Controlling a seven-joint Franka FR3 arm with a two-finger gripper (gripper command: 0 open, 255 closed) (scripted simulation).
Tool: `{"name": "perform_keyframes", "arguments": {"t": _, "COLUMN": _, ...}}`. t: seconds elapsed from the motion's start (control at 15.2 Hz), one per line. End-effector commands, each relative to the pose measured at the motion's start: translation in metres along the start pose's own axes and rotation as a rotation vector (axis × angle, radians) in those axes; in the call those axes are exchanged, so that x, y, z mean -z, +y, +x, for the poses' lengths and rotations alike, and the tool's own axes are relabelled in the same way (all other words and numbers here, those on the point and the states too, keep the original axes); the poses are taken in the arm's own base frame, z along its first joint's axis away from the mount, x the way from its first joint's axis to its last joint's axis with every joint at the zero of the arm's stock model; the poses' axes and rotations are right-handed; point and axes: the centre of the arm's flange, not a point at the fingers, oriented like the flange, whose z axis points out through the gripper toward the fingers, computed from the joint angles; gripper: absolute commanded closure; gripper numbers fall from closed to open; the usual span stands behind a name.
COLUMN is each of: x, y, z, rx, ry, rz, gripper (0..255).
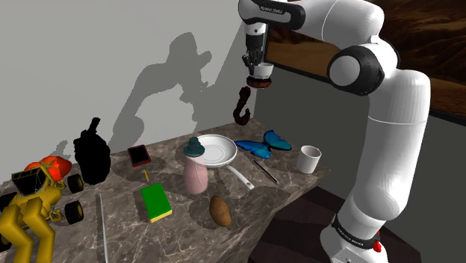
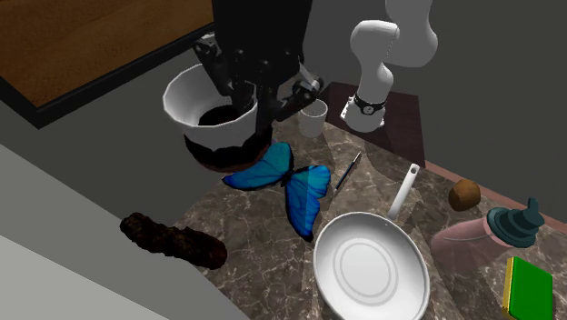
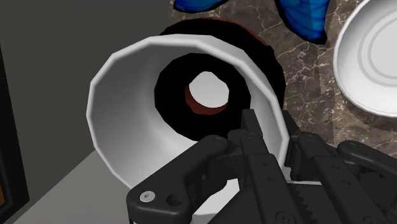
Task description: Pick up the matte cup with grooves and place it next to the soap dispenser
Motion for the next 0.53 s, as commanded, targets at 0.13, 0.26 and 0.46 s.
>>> {"name": "perform_keyframes", "arguments": {"t": 0.13, "x": 0.01, "y": -0.041, "z": -0.02, "rx": 0.0, "ry": 0.001, "rz": 0.0, "gripper": 255}}
{"name": "perform_keyframes", "arguments": {"t": 0.26, "x": 0.014, "y": -0.064, "z": -0.031, "rx": 0.0, "ry": 0.001, "rz": 0.0, "gripper": 255}}
{"name": "perform_keyframes", "arguments": {"t": 0.46, "x": 0.02, "y": -0.1, "z": -0.048, "rx": 0.0, "ry": 0.001, "rz": 0.0, "gripper": 255}}
